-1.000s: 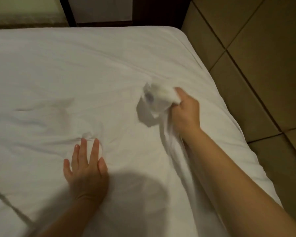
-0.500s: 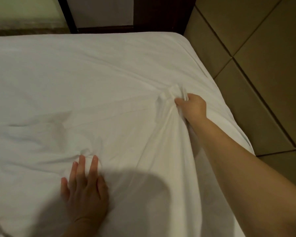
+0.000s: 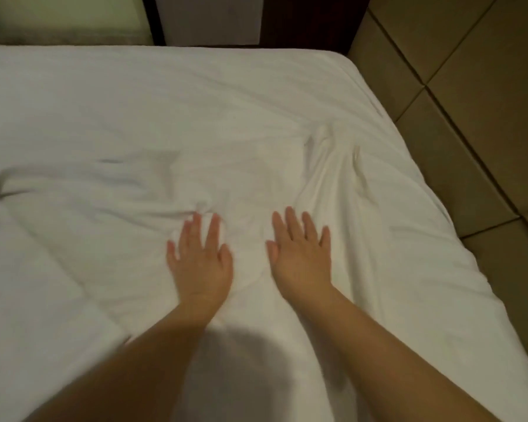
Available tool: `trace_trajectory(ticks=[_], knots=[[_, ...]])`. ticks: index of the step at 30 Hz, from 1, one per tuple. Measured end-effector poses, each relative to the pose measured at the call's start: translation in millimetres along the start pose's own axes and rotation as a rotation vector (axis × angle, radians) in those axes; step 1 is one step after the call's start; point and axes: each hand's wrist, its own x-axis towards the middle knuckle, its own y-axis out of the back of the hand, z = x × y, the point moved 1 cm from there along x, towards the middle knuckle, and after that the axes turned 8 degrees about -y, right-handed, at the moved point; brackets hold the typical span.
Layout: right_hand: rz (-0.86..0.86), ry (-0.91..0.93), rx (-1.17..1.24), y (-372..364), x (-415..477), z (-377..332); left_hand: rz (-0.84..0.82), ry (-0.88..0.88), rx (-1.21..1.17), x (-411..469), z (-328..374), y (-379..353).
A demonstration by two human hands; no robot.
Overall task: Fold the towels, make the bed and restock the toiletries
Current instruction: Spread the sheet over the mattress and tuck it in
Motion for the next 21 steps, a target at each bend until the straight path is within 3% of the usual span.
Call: trace_trajectory(ticks=[2,4,8,11,16,19,21], knots=[[-0.037,-0.100,0.040,1.4,-24.6,-14.1,-0.178,-0.038,-0.050,-7.1,-2.6,26.6],[-0.033,-0.017,0.062,5.7,-45.2,-37.3,-0.339,-0.042,-0.103,-27.9,-10.3,50.9],[-0.248,0.168,0.284,5.6,-105.1,-122.0,-0.331,-0.027,-0.031,-120.5,-52.9,99.9],[-0.290,0.102,0.441,-0.7,-149.1,-181.3,-0.290,-0.045,0.039,-170.9,-105.8,131.3],[-0.170,-0.258,0.956,-34.4,-213.2,-276.6,-0.287,-0.021,0.136,-236.6,-237.3,180.3],[0.089,-0.673,1.246,-44.4,-231.6,-307.9,-0.380,0.006,0.091,-276.8,-305.1,201.2],[0.136,-0.911,1.351,-45.7,-238.4,-318.0,-0.397,0.036,0.054,-292.9,-336.5,208.8]])
